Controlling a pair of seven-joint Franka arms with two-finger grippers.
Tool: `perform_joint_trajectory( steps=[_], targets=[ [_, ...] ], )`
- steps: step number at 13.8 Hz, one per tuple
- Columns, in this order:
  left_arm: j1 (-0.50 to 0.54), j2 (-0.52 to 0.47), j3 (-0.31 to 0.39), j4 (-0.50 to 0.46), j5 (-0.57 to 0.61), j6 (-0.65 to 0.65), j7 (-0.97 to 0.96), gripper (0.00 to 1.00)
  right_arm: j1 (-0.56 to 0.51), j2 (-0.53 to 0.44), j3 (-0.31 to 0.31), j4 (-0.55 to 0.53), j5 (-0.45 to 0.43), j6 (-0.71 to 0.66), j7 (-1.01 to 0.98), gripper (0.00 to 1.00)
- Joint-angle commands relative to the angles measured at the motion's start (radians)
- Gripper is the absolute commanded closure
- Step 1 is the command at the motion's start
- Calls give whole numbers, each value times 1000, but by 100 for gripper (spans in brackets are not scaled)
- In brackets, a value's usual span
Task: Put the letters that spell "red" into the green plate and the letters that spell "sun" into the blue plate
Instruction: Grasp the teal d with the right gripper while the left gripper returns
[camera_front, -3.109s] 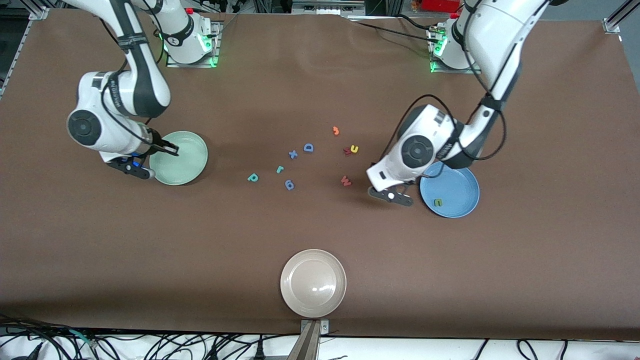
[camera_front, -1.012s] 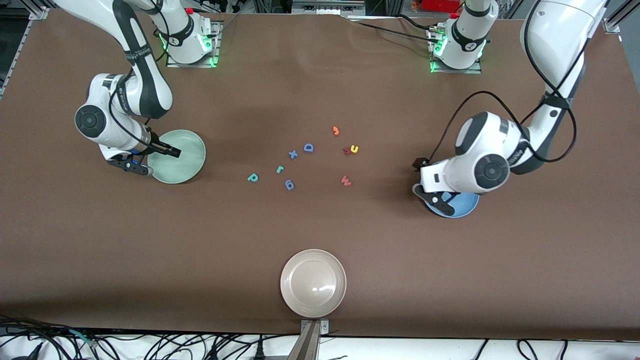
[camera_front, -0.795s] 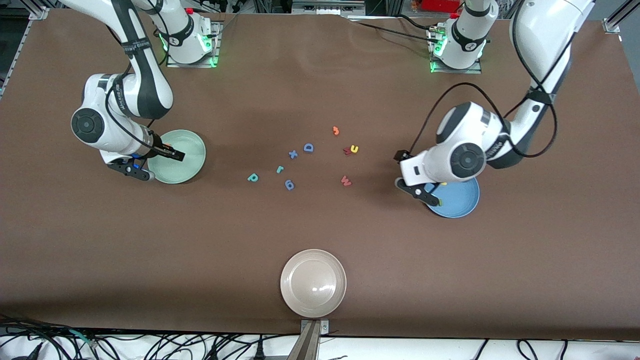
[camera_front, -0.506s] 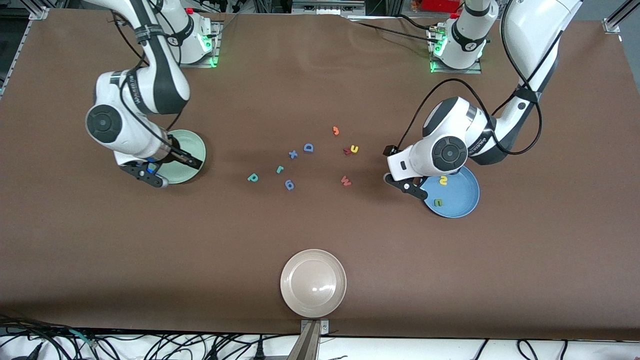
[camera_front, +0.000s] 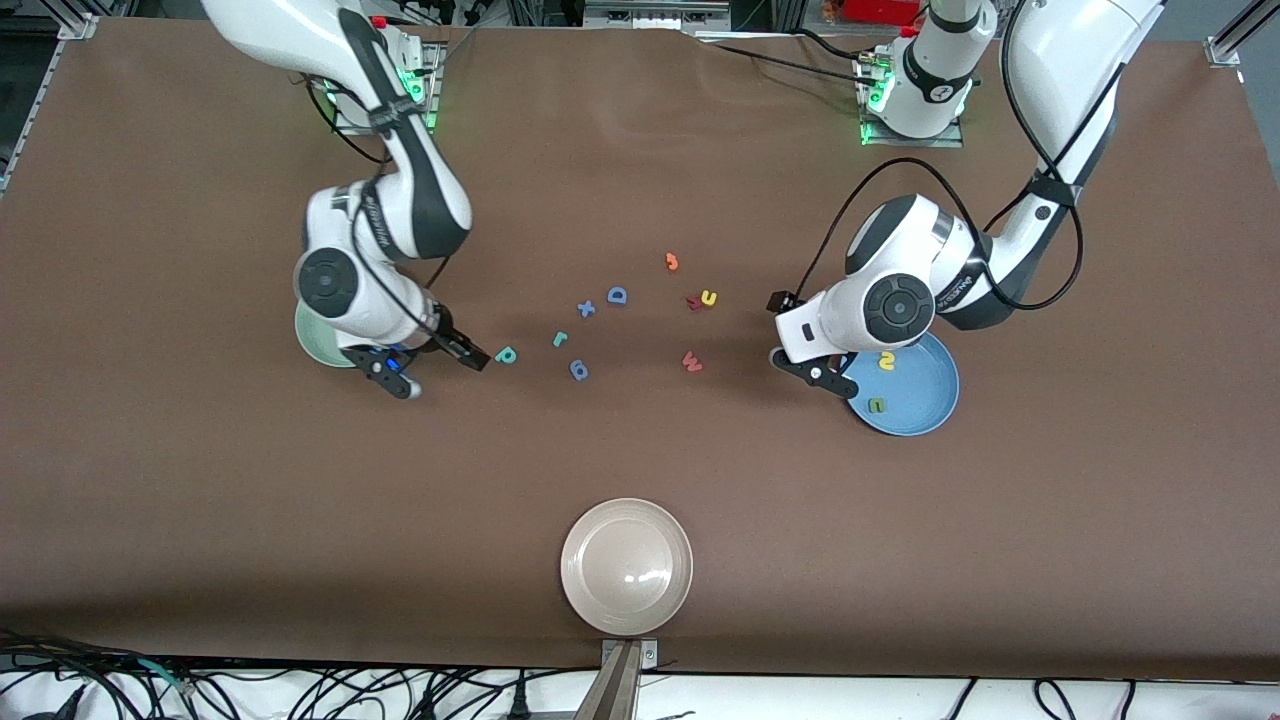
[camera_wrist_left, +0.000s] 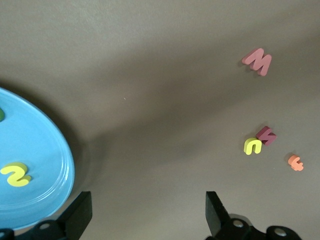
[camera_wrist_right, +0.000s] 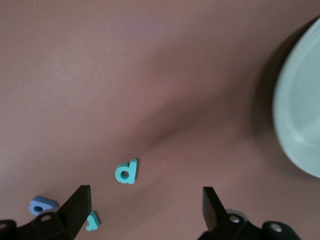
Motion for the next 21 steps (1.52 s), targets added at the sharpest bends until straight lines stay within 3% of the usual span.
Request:
perform_joint_trajectory(
  steps=[1, 5, 8, 10, 14, 15, 17, 19, 21],
  targets=[
    [-3, -31, -8, -52, 23, -3, -41, 0, 32, 72, -7, 26, 23, 61, 35, 2],
    [-1, -86, -31, -133, 21, 22, -80, 0, 77, 143, -6, 24, 24, 176, 85, 2],
    [7, -141, -76, -262, 10, 157, -156, 0, 85, 147, -6, 24, 26, 182, 96, 2],
    [-4, -135, -116, -281, 10, 194, -280, 0, 88, 161, -6, 21, 26, 188, 98, 4],
    [-75, -74, -113, -284, 24, 348, -388, 0, 89, 170, 13, 20, 38, 197, 99, 10],
    [-87, -61, -113, -284, 41, 374, -387, 0, 89, 170, 13, 20, 41, 197, 99, 12],
    [-131, -22, -111, -281, 212, 393, -391, 1, 89, 170, 13, 18, 41, 197, 99, 14],
    [-136, 35, -111, -282, 337, 451, -457, 3, 89, 170, 13, 18, 41, 196, 99, 27],
    [-162, 74, -111, -278, 417, 476, -520, 6, 89, 170, 13, 18, 41, 194, 96, 52]
  ],
)
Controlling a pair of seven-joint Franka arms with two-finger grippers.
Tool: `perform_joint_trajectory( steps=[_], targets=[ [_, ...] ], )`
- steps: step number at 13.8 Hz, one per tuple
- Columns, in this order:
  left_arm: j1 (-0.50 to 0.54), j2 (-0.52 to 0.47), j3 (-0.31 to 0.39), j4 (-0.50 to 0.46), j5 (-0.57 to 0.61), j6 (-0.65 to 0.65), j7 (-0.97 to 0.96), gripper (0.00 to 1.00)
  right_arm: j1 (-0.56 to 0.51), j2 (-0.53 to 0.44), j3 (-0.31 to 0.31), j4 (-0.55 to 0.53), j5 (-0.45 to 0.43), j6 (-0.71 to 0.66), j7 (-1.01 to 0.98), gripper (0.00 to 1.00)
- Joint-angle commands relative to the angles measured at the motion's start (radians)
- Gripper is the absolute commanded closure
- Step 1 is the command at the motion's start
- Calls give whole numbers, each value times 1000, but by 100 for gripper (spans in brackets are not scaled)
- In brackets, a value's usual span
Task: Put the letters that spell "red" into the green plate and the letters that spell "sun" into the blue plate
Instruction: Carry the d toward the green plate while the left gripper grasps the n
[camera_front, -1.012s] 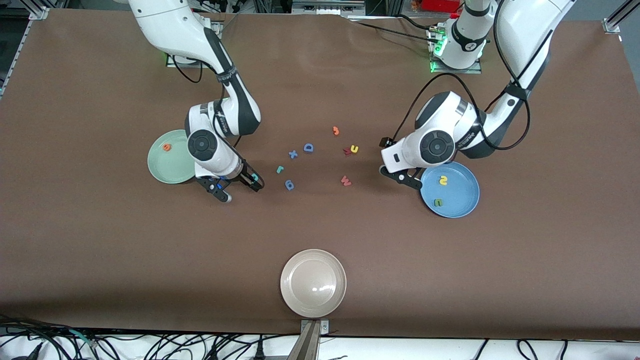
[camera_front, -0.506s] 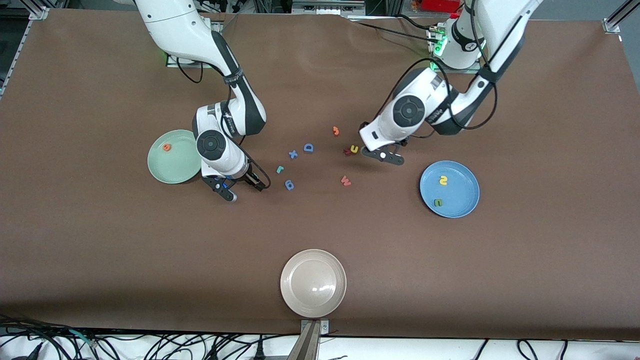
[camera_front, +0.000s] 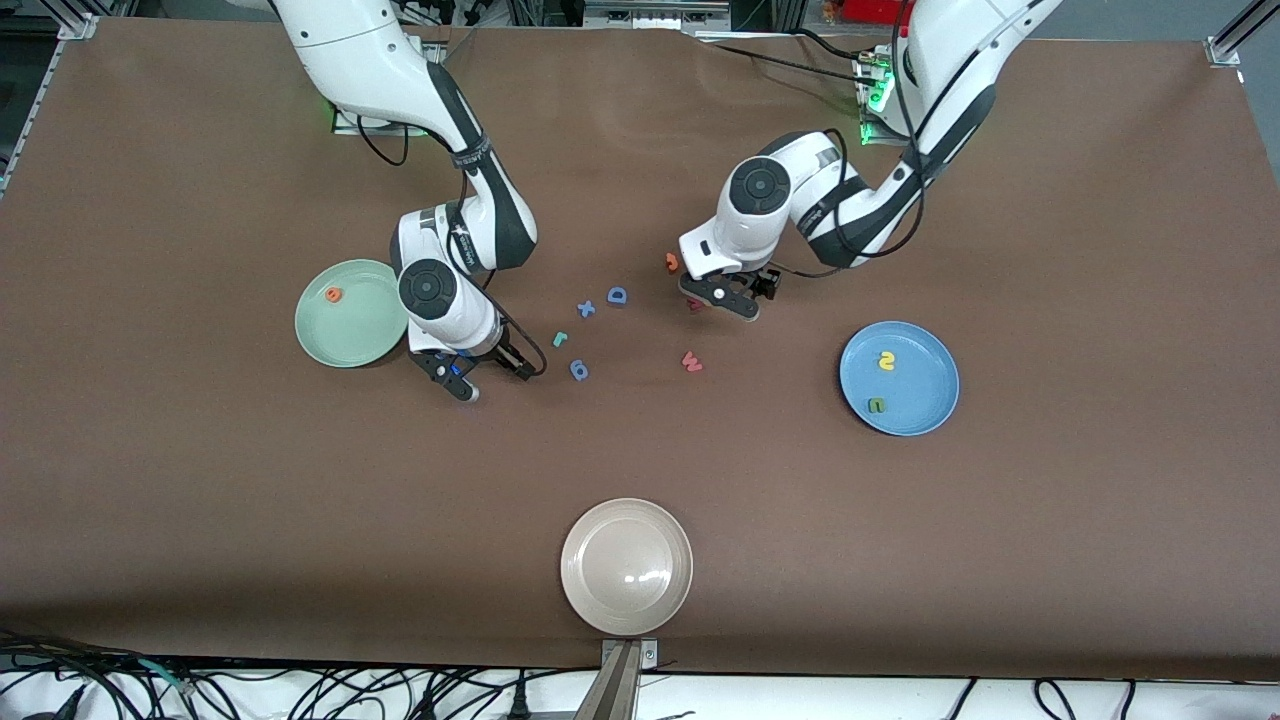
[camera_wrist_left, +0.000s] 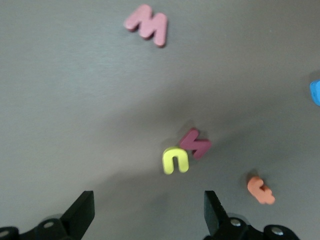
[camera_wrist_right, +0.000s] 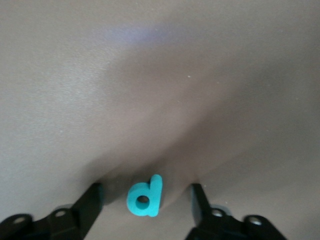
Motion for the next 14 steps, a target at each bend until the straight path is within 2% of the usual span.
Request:
perform_joint_trajectory(
  steps=[1, 3, 5, 7, 9, 12, 14],
  targets=[
    [-19, 52, 0, 10, 113, 34, -64, 8, 7, 17, 0, 9, 21, 0, 3, 66],
    [-13, 63, 2, 6, 187, 32, -52, 11, 7, 17, 0, 9, 21, 0, 3, 87],
    [-8, 92, 2, 9, 224, 34, -52, 11, 7, 15, 0, 8, 21, 0, 3, 98],
    [-11, 98, 2, 16, 230, 34, -52, 15, 7, 15, 0, 9, 21, -3, 3, 100],
    [-16, 98, 0, 21, 232, 34, -50, 22, 7, 6, 0, 9, 21, -9, 0, 100],
    [-17, 101, 2, 21, 232, 46, -50, 25, 5, -32, -9, 9, 20, -64, -14, 100],
    [-16, 107, 2, 22, 230, 60, -52, 25, 5, -70, -37, 9, 18, -122, -28, 100]
  ],
)
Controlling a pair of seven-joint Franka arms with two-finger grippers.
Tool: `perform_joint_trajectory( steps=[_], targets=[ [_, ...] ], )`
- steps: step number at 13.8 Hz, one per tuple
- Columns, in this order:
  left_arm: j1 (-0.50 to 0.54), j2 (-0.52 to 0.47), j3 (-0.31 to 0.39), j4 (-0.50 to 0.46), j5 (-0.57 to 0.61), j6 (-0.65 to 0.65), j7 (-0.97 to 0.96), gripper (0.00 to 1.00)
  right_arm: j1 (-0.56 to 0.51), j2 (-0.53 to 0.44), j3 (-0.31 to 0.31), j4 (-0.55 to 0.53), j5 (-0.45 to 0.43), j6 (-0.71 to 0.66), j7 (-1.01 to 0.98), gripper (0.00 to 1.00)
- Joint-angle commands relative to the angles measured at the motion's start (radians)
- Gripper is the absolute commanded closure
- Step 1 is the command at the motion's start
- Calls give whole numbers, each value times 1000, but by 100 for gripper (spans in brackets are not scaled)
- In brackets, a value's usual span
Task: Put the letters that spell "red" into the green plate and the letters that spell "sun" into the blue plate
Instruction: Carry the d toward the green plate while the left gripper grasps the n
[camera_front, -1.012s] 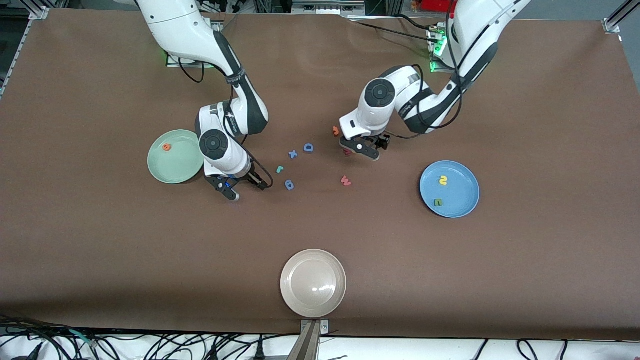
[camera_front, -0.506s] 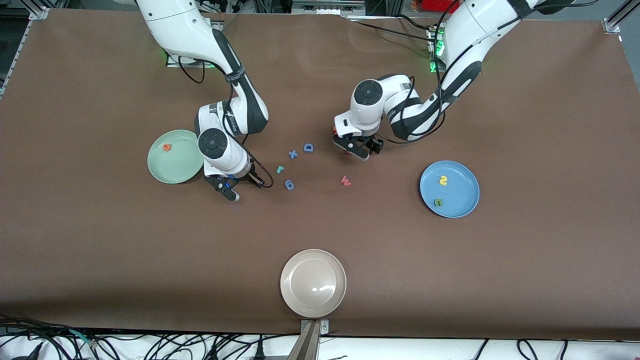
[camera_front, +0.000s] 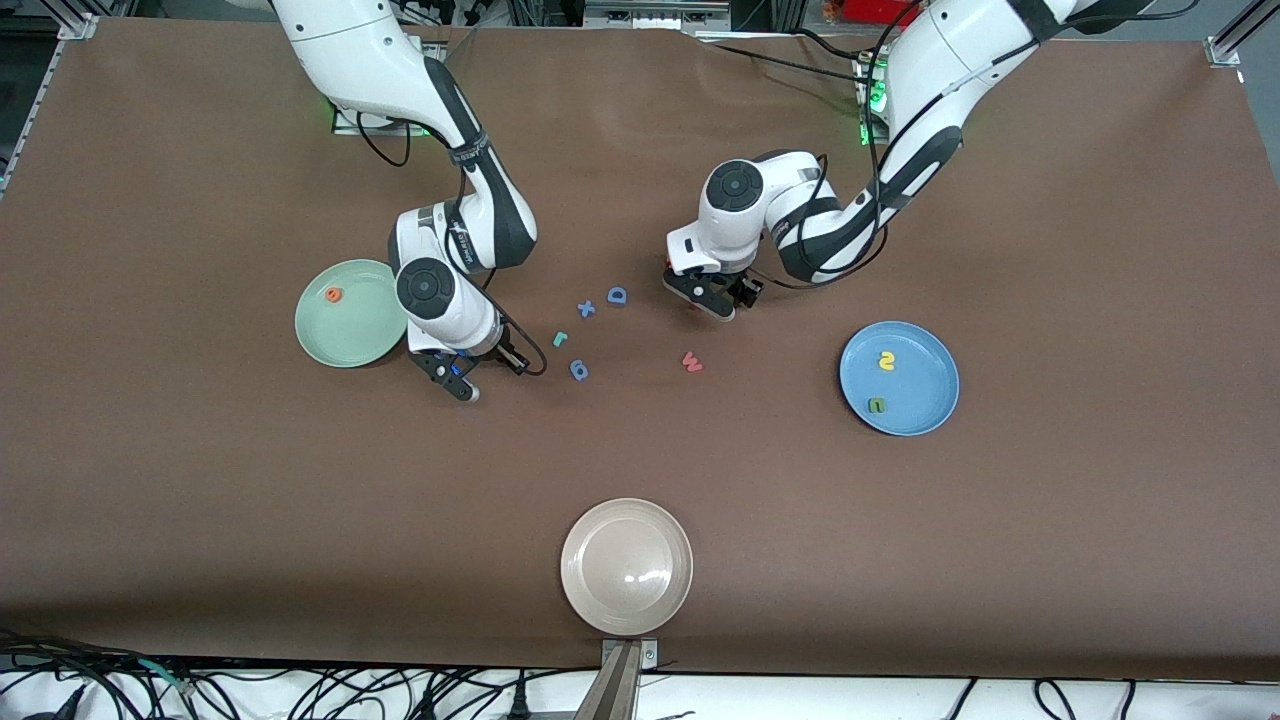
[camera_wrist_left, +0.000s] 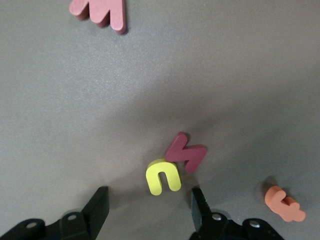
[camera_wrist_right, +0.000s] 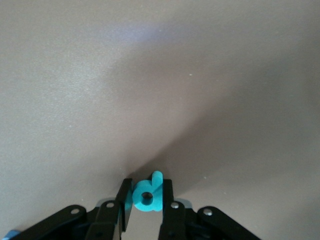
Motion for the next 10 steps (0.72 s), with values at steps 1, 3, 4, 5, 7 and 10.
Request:
perform_joint_trajectory(
  steps=[1, 3, 4, 5, 7, 10],
  targets=[
    [-1, 20, 0, 18, 37, 28, -15, 25, 5, -70, -42, 0, 18, -105, -47, 100],
    [-2, 24, -2, 24, 37, 28, -23, 25, 5, -107, -85, 0, 18, -187, -102, 100],
    [-2, 25, -2, 24, 37, 28, -23, 25, 5, -126, -113, 0, 18, -232, -141, 100],
    [-2, 25, 0, 24, 39, 28, -14, 26, 5, -141, -134, 0, 18, -266, -173, 100],
    [-2, 27, 2, 22, 41, 28, -11, 34, 5, -164, -180, 0, 18, -321, -239, 100],
    [-2, 27, 2, 24, 41, 28, -11, 55, 5, -193, -255, -2, 18, -388, -357, 100]
  ],
)
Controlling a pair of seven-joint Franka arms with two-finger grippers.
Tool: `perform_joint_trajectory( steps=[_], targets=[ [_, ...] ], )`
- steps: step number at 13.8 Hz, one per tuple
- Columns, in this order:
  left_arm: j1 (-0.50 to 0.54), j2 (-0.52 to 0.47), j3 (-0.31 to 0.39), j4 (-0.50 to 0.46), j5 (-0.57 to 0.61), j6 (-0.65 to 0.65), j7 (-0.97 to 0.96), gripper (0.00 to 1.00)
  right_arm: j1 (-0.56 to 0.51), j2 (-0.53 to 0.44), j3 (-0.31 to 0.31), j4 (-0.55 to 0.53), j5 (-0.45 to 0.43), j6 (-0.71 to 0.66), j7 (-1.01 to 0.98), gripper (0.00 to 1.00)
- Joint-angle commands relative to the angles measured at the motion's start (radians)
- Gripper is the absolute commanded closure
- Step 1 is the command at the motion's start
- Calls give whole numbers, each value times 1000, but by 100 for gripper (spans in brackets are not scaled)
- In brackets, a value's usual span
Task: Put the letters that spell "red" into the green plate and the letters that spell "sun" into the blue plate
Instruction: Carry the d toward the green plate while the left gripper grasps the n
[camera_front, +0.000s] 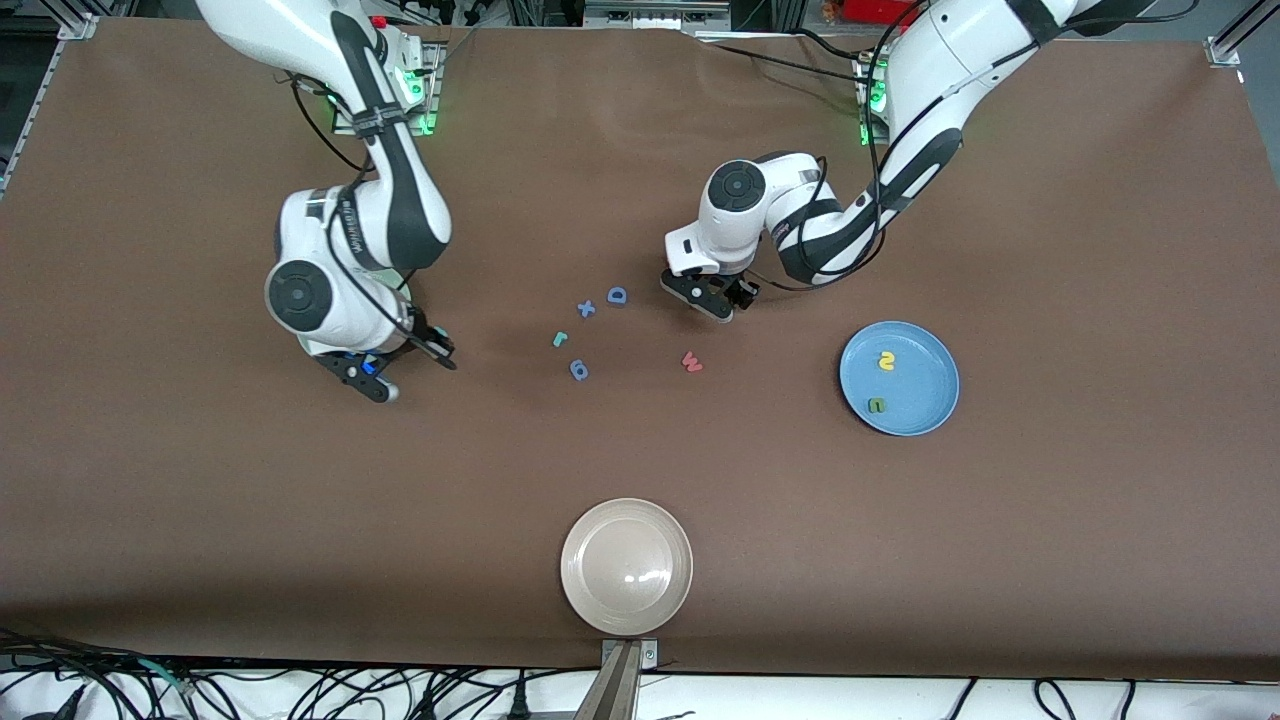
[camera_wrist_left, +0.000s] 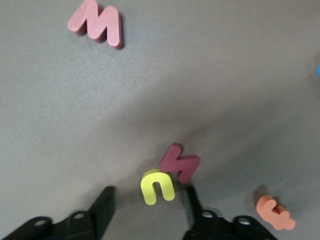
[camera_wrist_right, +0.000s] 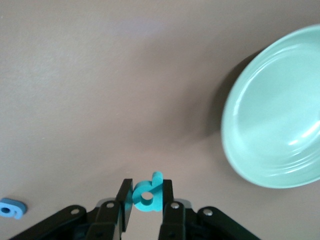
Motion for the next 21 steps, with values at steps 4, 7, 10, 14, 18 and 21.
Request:
perform_joint_trajectory(
  steps=[4, 7, 10, 14, 18, 21],
  targets=[
    [-3, 28, 3, 17, 40, 3, -10, 73, 8, -36, -151, -28, 16, -106, -286, 100],
    [-3, 28, 3, 19, 40, 3, -10, 82, 8, -38, -205, -86, 18, -89, -421, 100],
    [10, 13, 0, 20, 40, 1, -10, 83, 8, -69, -205, -213, 18, 16, -456, 100],
    [17, -37, -6, 42, 24, -53, -10, 88, 9, -67, -197, -347, 21, 198, -496, 100],
    [49, -41, -71, 193, -115, -320, 132, 94, 8, -56, -182, -367, 44, 199, -498, 99],
    [114, -44, -75, 283, -185, -443, 334, 94, 8, -30, -167, -368, 100, 207, -498, 99]
  ],
)
